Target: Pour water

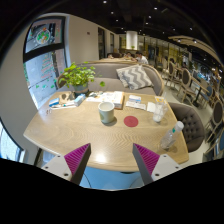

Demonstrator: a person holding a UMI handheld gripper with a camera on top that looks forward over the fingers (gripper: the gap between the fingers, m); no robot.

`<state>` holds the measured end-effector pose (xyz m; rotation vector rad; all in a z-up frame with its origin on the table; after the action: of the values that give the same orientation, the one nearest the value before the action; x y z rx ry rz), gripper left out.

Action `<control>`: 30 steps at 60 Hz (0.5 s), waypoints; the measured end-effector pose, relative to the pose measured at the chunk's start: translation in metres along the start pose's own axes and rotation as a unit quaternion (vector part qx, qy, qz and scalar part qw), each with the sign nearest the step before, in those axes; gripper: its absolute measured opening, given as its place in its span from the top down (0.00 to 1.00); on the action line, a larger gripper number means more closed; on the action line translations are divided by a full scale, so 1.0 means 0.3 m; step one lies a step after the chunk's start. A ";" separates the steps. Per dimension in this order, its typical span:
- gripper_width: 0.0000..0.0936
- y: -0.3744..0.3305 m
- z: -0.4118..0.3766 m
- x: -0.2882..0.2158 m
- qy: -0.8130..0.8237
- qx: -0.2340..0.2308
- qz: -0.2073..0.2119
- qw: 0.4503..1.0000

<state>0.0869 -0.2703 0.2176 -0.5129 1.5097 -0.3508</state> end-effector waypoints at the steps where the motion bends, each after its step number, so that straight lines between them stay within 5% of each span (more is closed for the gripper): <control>1: 0.08 0.002 0.023 0.012 0.002 0.002 -0.001 1.000; 17: 0.09 0.060 0.334 0.161 0.028 0.029 -0.016 0.999; 30: 0.08 0.238 0.622 0.148 0.030 0.048 0.038 0.998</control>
<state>0.2678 -0.2140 0.1400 -0.3704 1.5574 -0.3793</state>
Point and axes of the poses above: the point between the fingertips, and its own axes, seen from behind it with the camera up: z to the right, x down, y forward, the way the camera looks, the point moved 3 cm from there along -y, backward, against the way the camera looks, and after that the axes turned 10 degrees about z, right-handed, at the moved point
